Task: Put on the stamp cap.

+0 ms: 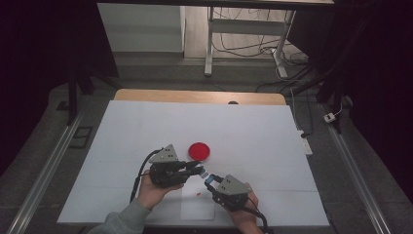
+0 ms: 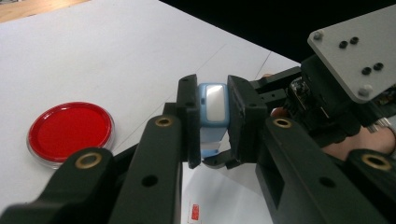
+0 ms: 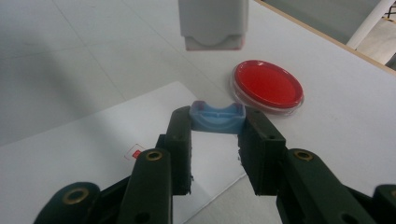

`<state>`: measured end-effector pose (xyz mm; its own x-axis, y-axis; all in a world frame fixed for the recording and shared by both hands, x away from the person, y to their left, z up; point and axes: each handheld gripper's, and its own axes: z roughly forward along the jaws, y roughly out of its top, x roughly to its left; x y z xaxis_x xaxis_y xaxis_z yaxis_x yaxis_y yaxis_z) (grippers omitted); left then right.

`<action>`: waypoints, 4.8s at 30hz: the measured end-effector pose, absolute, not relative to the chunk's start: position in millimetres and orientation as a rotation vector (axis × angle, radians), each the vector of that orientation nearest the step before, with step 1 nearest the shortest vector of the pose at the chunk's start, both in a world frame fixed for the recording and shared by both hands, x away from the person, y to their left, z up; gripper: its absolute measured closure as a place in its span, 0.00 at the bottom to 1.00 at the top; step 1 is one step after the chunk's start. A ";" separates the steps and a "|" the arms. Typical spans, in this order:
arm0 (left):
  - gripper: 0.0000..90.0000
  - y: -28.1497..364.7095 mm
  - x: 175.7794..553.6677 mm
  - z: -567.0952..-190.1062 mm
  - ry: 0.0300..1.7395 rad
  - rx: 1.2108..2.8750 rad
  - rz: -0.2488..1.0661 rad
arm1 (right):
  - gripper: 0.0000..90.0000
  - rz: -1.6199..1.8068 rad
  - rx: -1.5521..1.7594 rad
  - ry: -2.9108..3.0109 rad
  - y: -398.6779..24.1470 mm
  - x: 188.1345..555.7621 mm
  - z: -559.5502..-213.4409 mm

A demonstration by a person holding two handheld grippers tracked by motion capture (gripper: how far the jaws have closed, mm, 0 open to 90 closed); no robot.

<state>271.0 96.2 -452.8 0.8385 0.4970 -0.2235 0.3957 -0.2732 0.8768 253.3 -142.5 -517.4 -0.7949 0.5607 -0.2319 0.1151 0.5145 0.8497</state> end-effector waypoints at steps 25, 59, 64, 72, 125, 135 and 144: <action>0.84 87.6 271.9 -461.4 0.699 1.907 0.124 | 0.72 1.241 0.563 2.209 -136.0 250.7 -515.3; 0.84 84.5 271.4 -464.6 0.710 1.898 0.126 | 0.72 1.223 0.559 2.180 -134.8 249.6 -515.8; 0.84 84.2 271.3 -465.1 0.715 1.894 0.125 | 0.72 1.221 0.560 2.177 -134.7 249.4 -515.8; 0.84 84.4 271.5 -465.9 0.723 1.888 0.133 | 0.72 1.224 0.559 2.170 -134.9 249.1 -515.7; 0.85 82.5 273.0 -473.8 0.739 1.863 0.068 | 0.73 1.200 0.543 2.142 -135.2 244.9 -513.4; 0.85 82.5 273.5 -474.8 0.743 1.872 0.059 | 0.72 1.187 0.527 2.153 -134.1 244.2 -513.8; 0.85 82.5 273.8 -474.7 0.750 1.884 0.072 | 0.72 1.149 0.513 2.186 -134.1 247.3 -516.6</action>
